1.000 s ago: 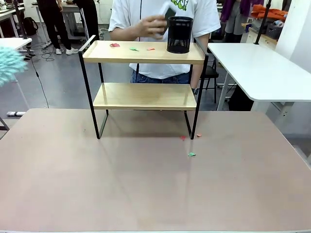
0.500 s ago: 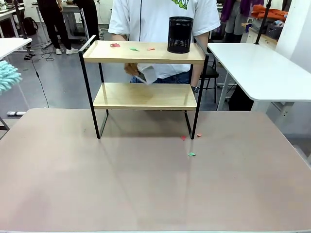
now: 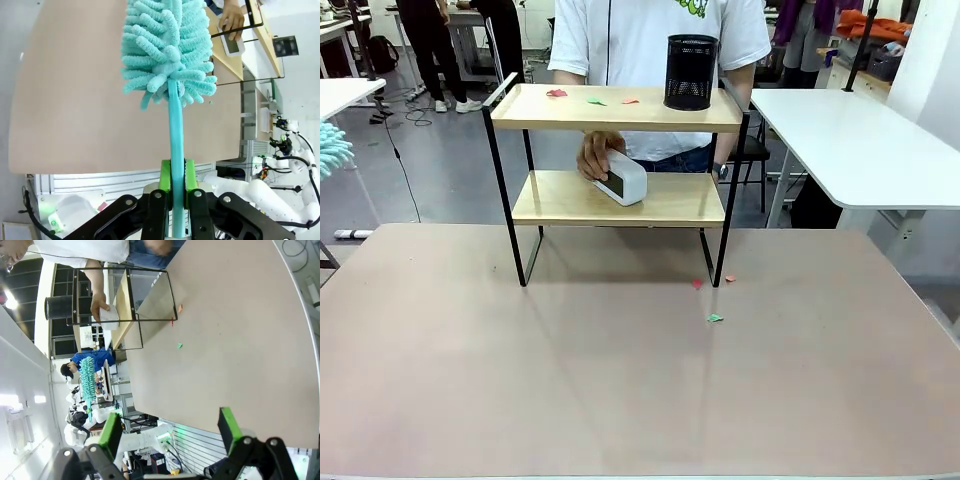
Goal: Clean the shelf.
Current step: Clean the remaining tier of the Shelf with the Duster once objects are removed.
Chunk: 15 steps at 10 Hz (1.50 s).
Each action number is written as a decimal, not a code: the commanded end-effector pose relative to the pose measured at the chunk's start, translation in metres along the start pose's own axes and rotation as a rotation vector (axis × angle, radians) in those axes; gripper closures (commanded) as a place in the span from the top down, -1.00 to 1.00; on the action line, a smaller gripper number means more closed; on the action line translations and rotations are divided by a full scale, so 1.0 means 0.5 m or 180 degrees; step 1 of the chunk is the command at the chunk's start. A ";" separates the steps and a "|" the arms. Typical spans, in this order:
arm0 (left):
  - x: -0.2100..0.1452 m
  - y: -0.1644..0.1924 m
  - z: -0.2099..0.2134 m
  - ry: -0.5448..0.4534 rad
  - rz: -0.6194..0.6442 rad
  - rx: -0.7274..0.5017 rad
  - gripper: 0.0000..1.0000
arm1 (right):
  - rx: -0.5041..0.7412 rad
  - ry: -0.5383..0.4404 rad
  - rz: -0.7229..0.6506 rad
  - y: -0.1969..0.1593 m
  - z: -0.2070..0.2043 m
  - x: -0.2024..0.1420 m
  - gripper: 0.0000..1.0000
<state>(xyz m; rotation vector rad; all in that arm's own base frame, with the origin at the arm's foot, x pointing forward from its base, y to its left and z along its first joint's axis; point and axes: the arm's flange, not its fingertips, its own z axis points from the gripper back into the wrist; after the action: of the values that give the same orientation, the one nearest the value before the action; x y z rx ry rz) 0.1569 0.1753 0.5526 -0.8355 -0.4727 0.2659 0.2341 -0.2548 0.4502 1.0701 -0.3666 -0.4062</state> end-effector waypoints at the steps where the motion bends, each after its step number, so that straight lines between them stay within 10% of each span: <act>1: 0.001 0.001 0.000 0.0000 -0.0047 -0.0029 -1.00 | 0.0001 0.0017 0.0085 -0.001 0.003 -0.002 1.00; 13: 0.001 0.001 0.000 0.0000 -0.0047 -0.0029 -1.00 | 0.0001 0.0017 0.0085 -0.001 0.003 -0.002 1.00; 15: 0.012 -0.044 0.002 -0.0005 -0.0026 -0.0030 -0.75 | 0.0001 0.0017 0.0085 -0.001 0.003 -0.002 1.00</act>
<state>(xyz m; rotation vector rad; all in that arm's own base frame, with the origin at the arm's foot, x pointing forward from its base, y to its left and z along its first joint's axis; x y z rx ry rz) 0.1594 0.1728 0.5556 -0.8344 -0.4719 0.2634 0.2341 -0.2548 0.4502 1.0701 -0.3666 -0.4061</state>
